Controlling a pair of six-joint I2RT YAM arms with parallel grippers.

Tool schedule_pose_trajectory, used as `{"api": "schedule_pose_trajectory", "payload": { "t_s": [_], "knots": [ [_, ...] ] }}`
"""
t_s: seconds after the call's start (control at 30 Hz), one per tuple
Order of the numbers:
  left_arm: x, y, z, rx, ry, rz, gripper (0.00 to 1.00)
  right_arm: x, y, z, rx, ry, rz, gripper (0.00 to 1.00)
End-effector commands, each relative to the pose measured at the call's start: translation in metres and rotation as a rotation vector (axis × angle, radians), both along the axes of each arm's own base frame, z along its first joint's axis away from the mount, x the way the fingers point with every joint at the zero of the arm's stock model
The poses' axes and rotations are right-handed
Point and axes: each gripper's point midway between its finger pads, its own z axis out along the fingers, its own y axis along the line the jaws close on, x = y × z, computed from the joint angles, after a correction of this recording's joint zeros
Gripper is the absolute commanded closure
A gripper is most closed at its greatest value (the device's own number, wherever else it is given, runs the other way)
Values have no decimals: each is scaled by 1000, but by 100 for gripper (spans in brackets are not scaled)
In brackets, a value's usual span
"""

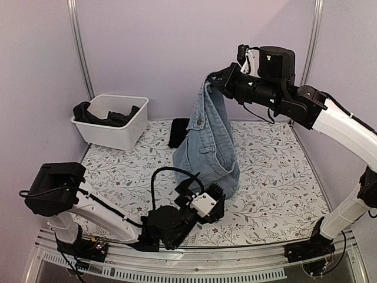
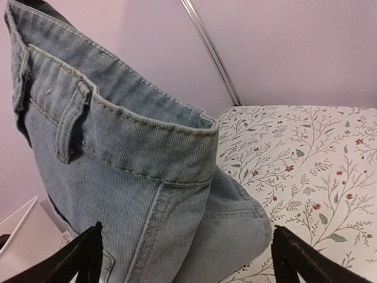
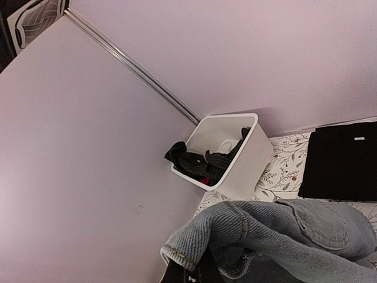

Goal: Fold and stack the mixed laundry pile
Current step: Pick up the crumpled skirt from the center of the board.

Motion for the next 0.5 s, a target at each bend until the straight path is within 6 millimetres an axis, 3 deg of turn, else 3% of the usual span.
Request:
{"api": "schedule_pose_trajectory", "payload": {
  "t_s": [0.0,0.2,0.47],
  "knots": [
    [8,9,35,-102,-110,123,0,-3,1,47,182,-47,-35,100],
    [21,24,51,-132,-223,287,0,-9,9,48,232,-37,-46,100],
    [47,35,49,-164,-186,385,0,-11,17,48,264,-26,-43,100]
  ]
}}
